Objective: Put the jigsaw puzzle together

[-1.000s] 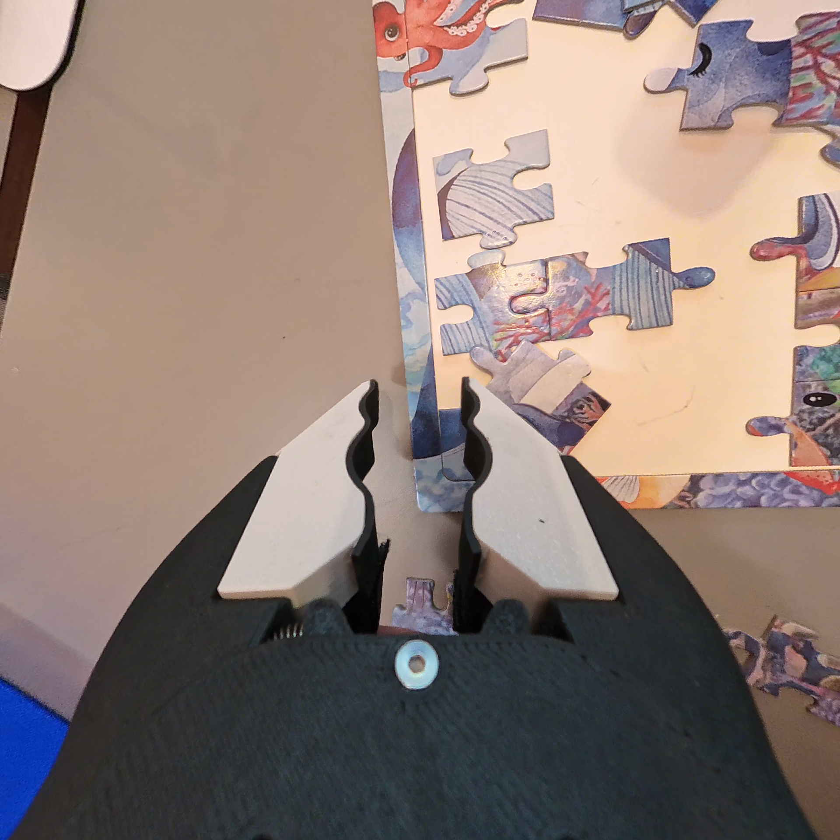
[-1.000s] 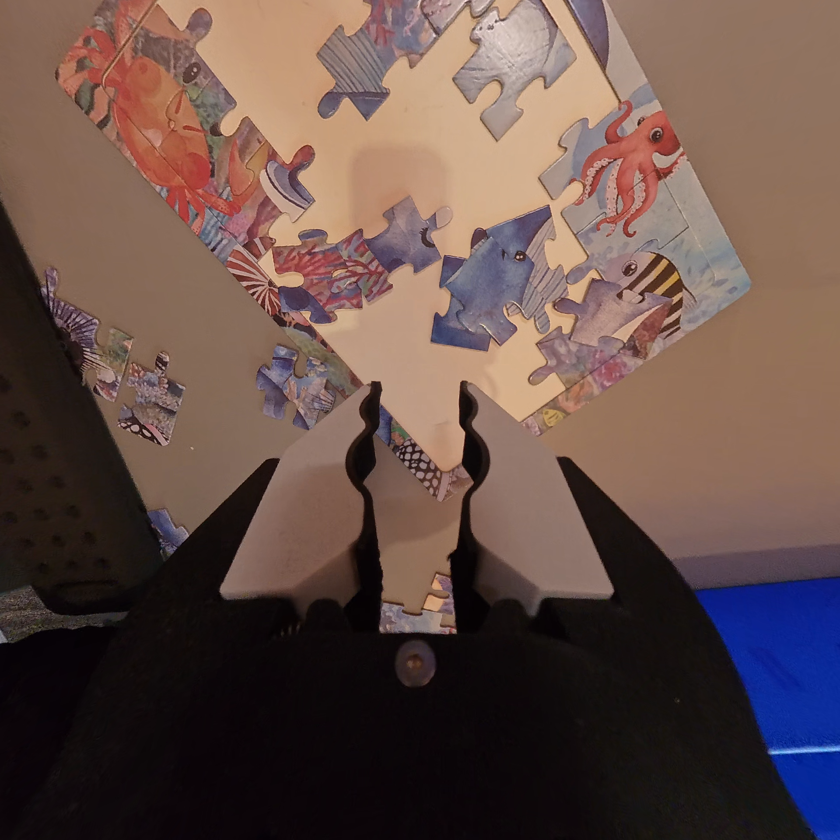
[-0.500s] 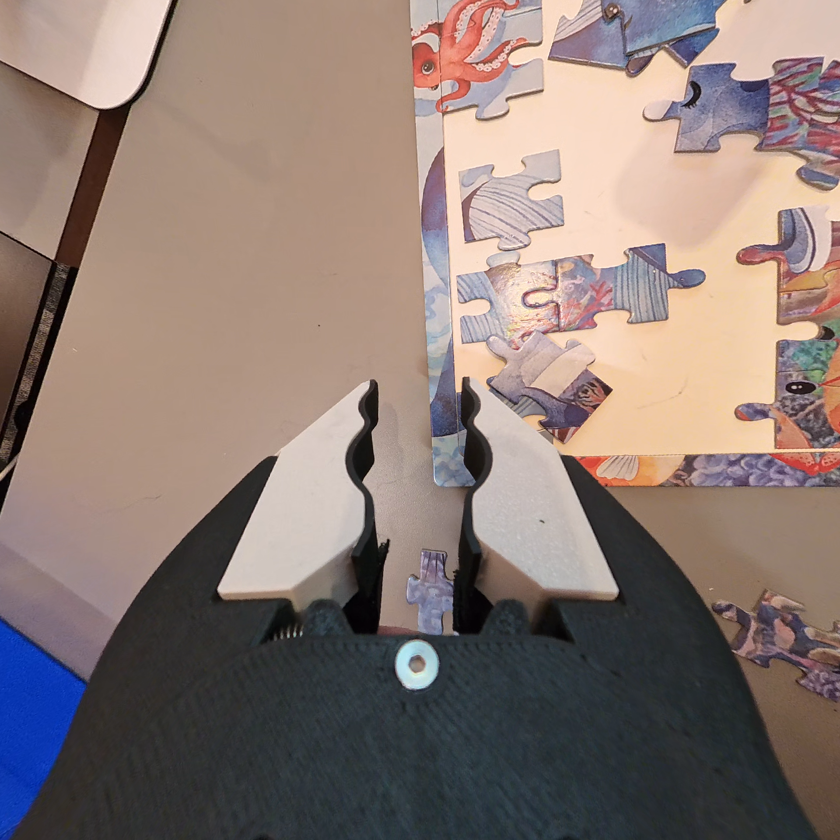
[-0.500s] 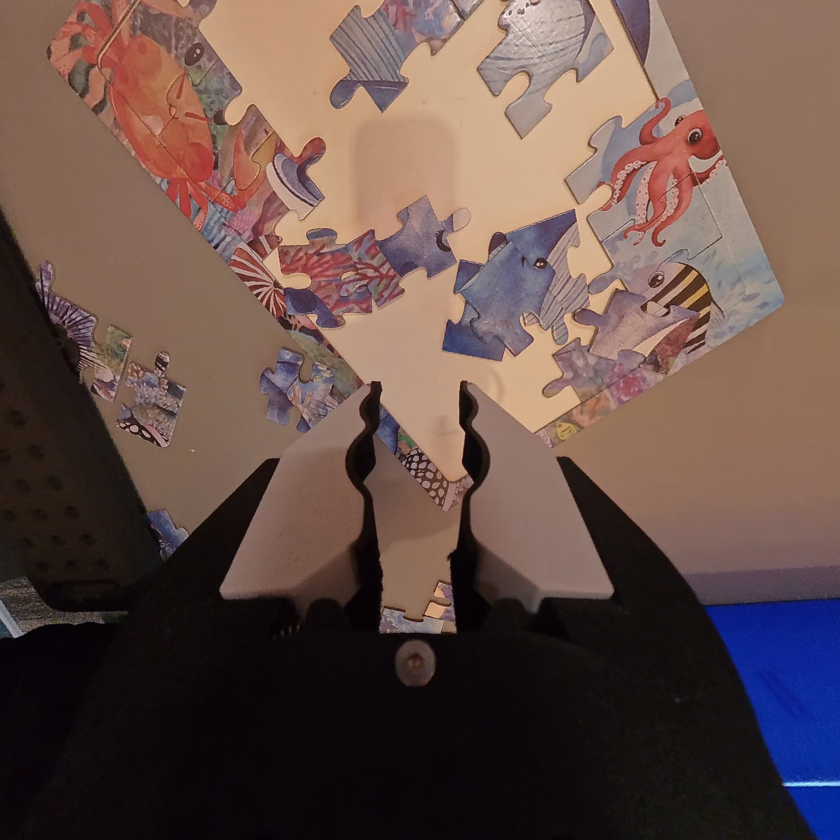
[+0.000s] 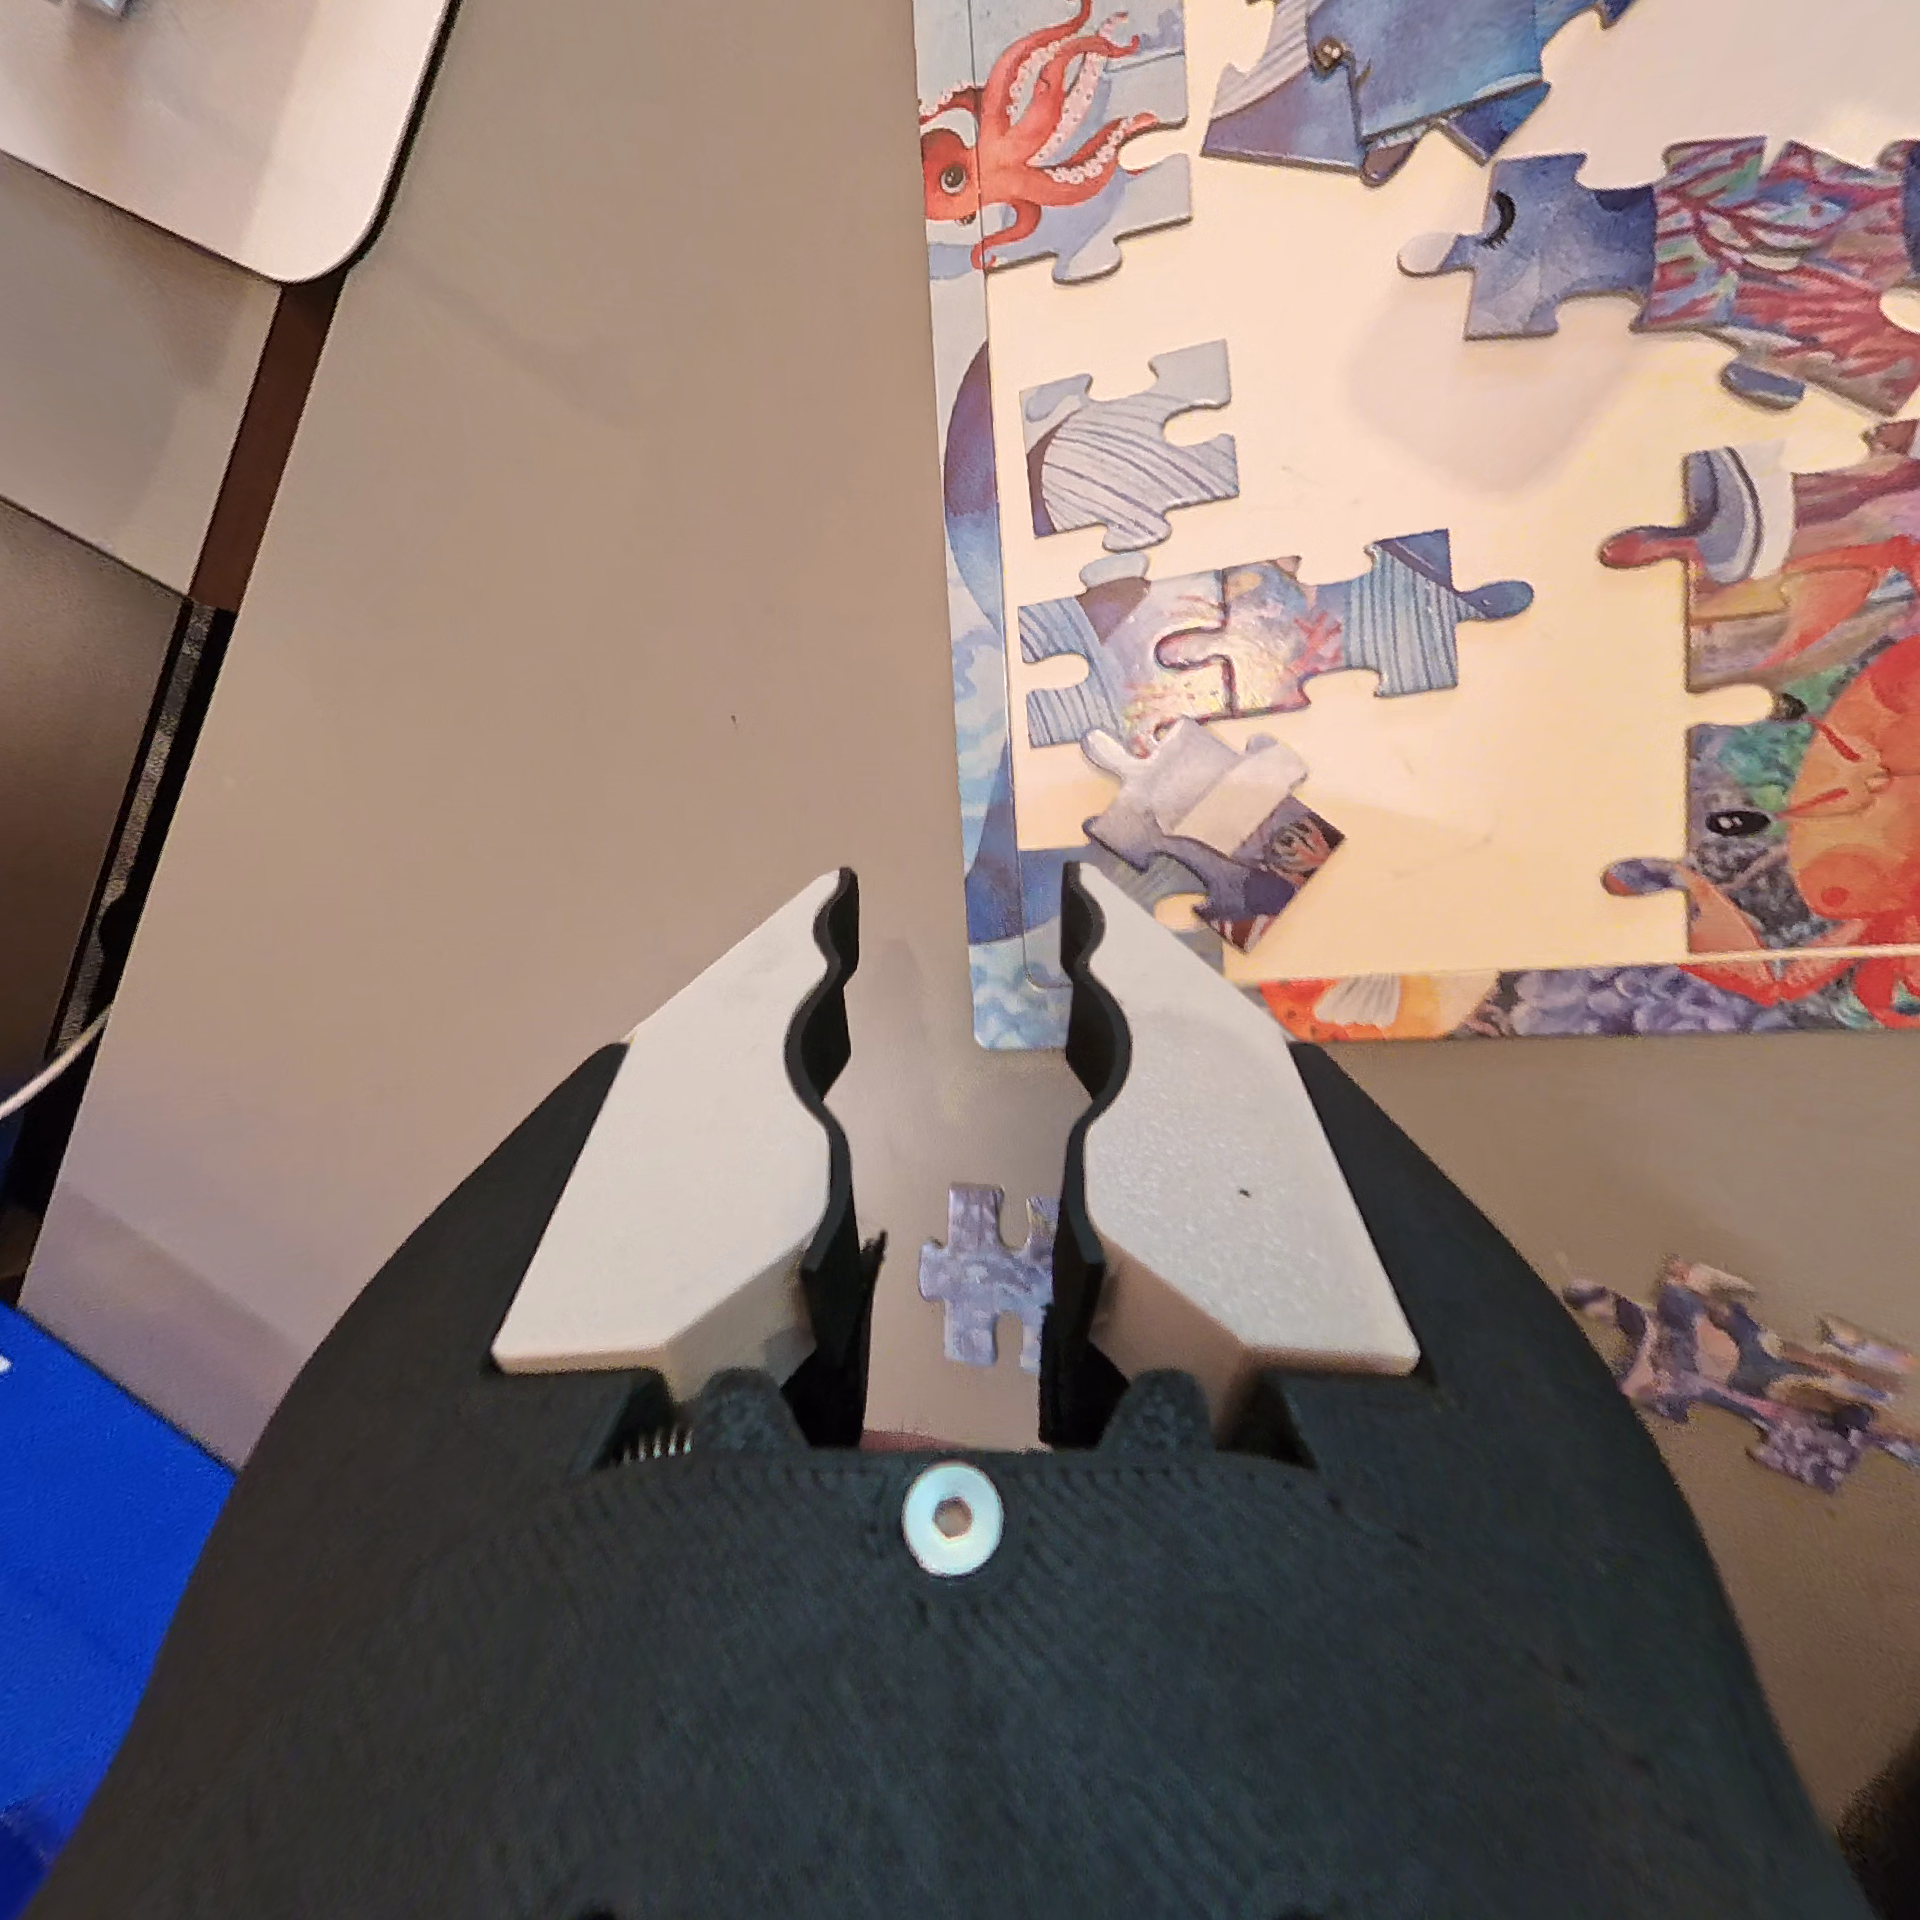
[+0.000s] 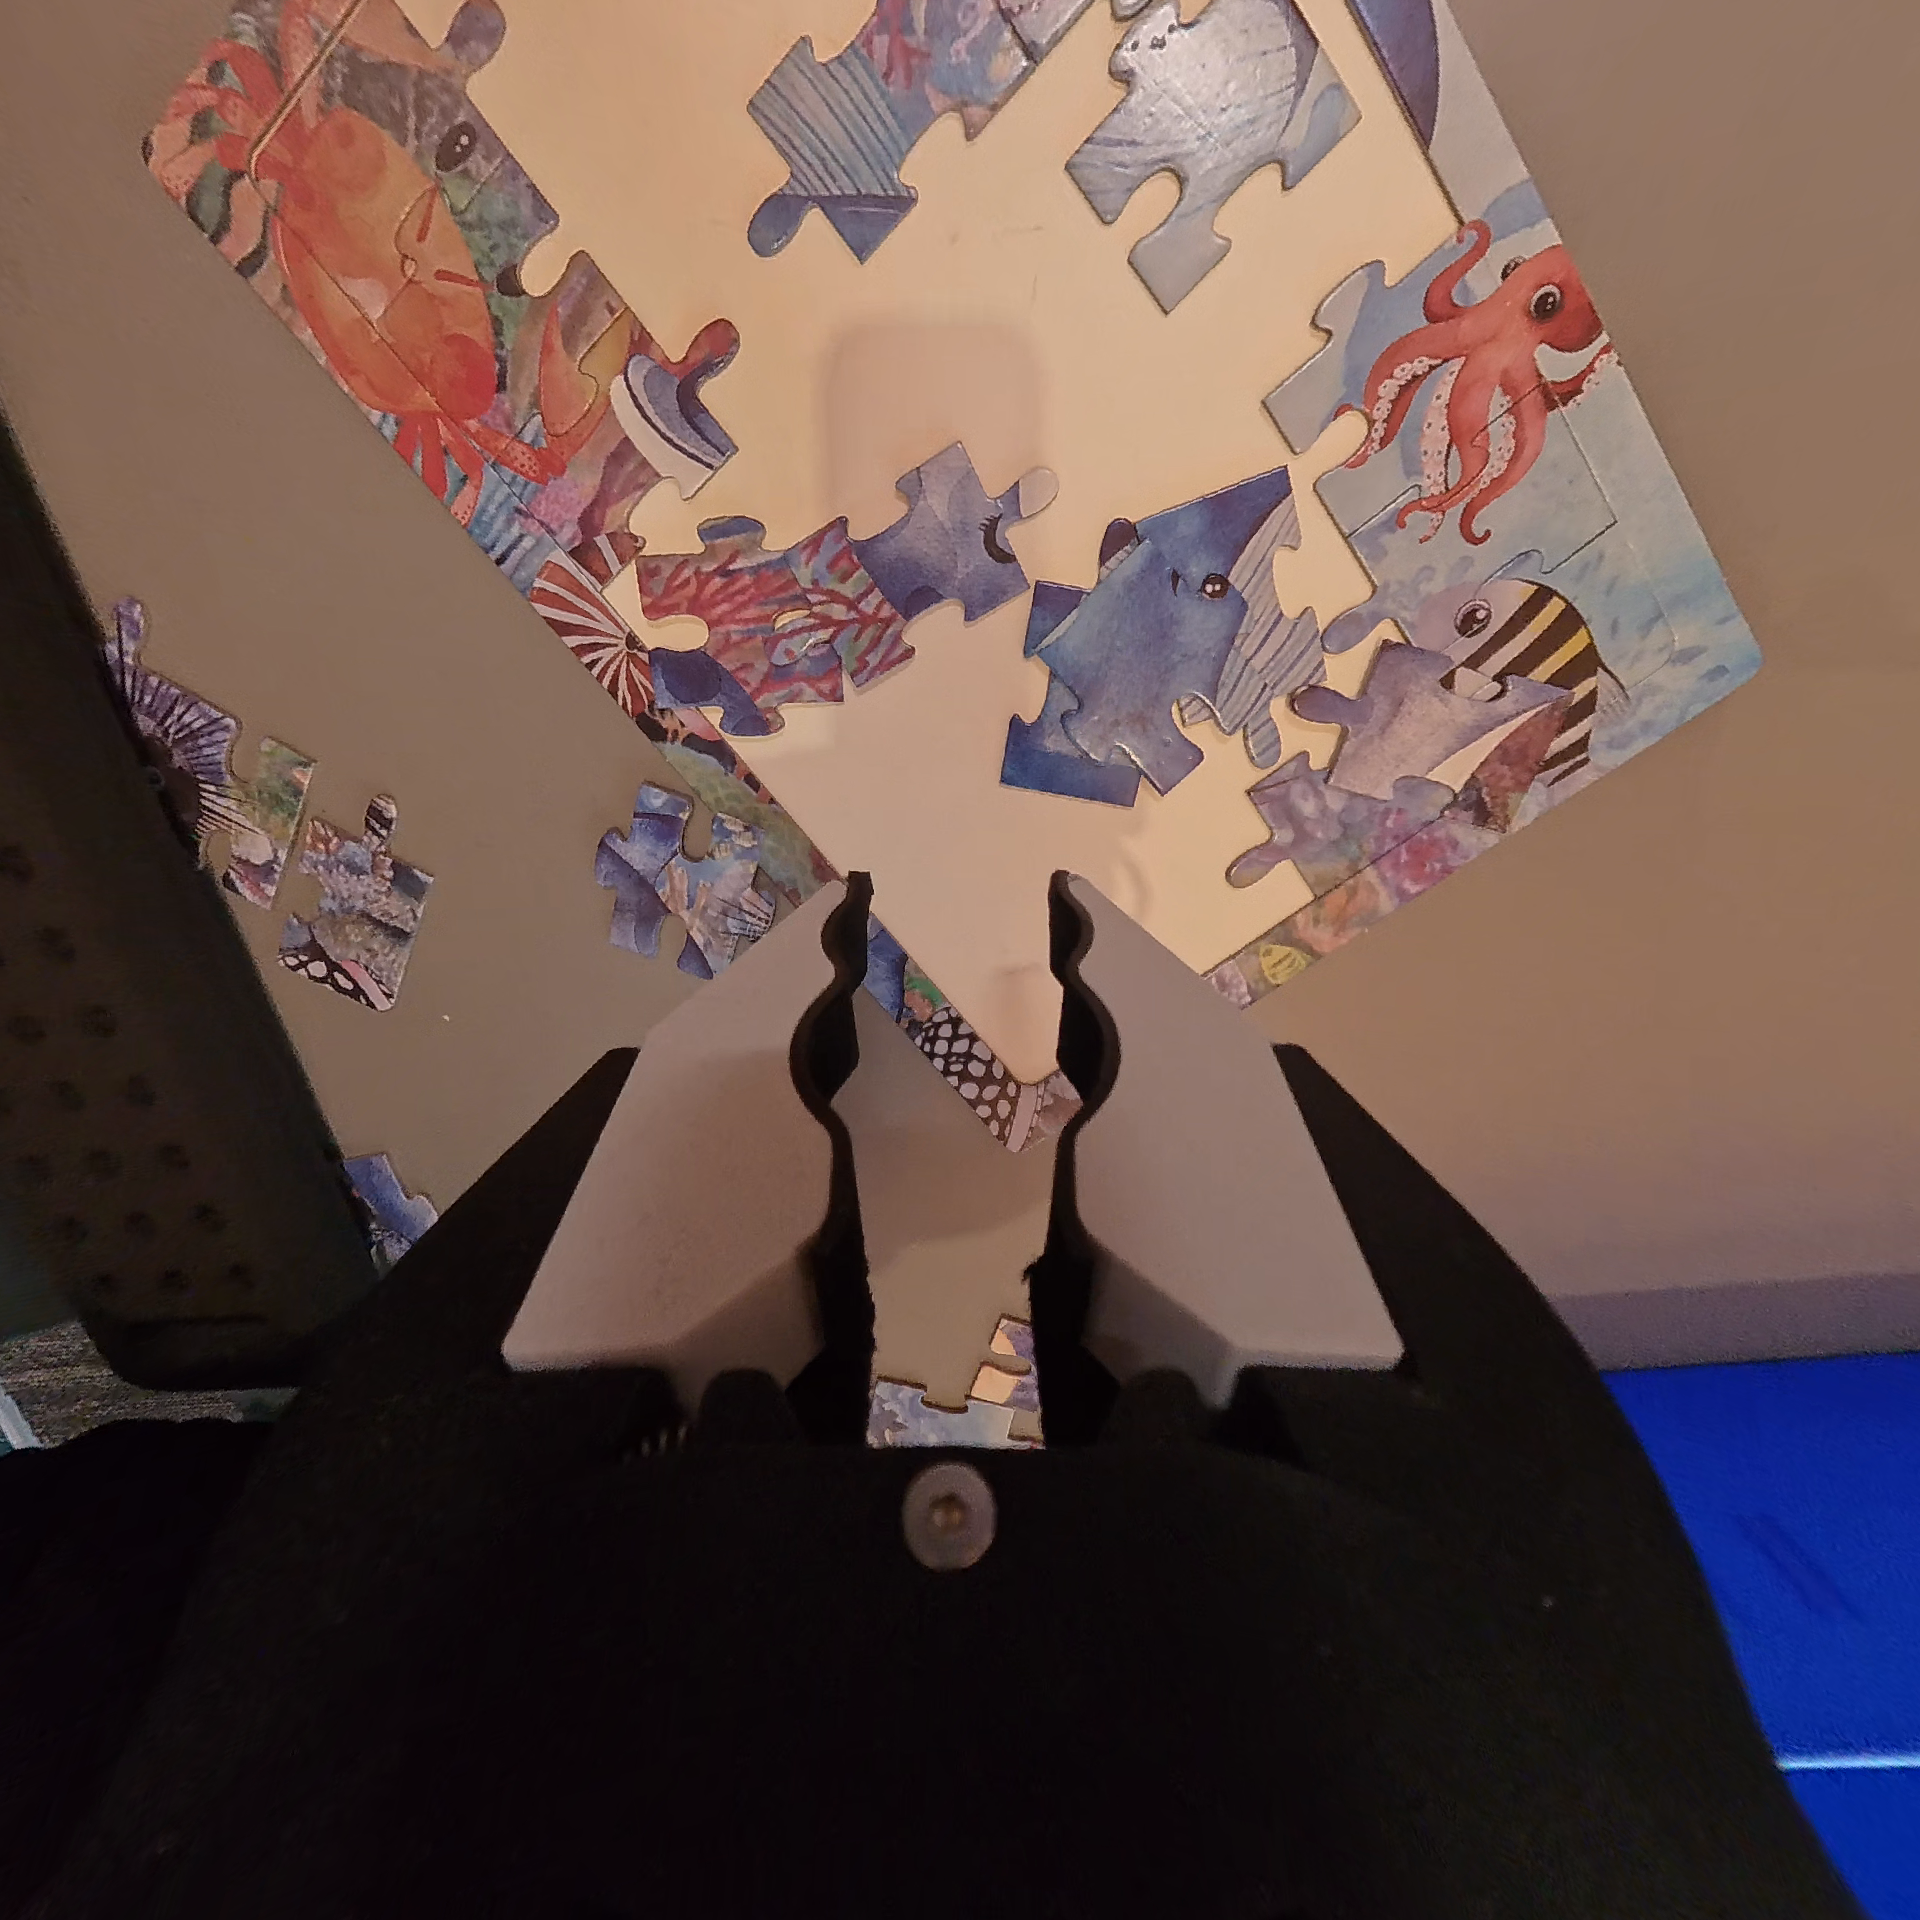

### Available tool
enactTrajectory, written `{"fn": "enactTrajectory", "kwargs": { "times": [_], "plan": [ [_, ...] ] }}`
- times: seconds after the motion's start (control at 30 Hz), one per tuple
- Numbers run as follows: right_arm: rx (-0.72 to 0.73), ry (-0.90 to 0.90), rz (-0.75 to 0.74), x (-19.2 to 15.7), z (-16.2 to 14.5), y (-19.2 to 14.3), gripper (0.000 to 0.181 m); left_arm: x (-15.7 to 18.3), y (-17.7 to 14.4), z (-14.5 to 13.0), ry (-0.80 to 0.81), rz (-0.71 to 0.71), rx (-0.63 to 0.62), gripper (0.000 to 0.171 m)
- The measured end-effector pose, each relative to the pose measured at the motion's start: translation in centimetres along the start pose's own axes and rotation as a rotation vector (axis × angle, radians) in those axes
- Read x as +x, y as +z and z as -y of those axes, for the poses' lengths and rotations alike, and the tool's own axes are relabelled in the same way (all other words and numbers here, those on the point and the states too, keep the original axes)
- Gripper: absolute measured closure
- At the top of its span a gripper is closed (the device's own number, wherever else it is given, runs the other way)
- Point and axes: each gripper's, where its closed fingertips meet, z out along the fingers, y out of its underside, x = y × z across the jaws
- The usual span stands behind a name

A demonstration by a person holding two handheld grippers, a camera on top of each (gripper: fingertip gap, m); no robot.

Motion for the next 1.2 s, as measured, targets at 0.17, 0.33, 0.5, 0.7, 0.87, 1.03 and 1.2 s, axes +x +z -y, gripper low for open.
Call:
{"fn": "enactTrajectory", "kwargs": {
  "times": [0.17, 0.33, 0.5, 0.7, 0.87, 1.03, 1.2],
  "plan": [
    [-0.005, 0.002, 0.008, 0.1, -0.2, 0.2, 0.148, 0.0, -2.3, -1.3, -0.004, 0.086, -0.002, 0.137],
    [0.001, 0.003, 0.006, 0.1, -0.3, -0.1, 0.148, 4.2, -3.8, -3.2, 0.037, 0.033, -0.001, 0.131],
    [0.003, 0.003, 0.004, 0.1, -0.3, -0.3, 0.148, 6.7, -2.8, -6.5, 0.041, -0.031, -0.100, 0.124],
    [0.008, -0.002, 0.000, 0.0, -0.3, -0.6, 0.148, 8.2, -1.5, -8.5, 0.012, -0.119, -0.158, 0.126],
    [0.008, -0.001, -0.001, 0.0, -0.5, -0.7, 0.148, 8.4, -1.3, -8.3, -0.011, -0.144, -0.131, 0.139],
    [0.014, -0.003, -0.006, 0.0, -0.5, -1.0, 0.148, 8.2, -1.2, -8.2, -0.015, -0.115, -0.108, 0.153],
    [0.019, -0.012, -0.009, -0.2, -0.3, -1.2, 0.148, 7.6, -1.3, -8.5, -0.020, -0.070, -0.103, 0.171]
  ]
}}
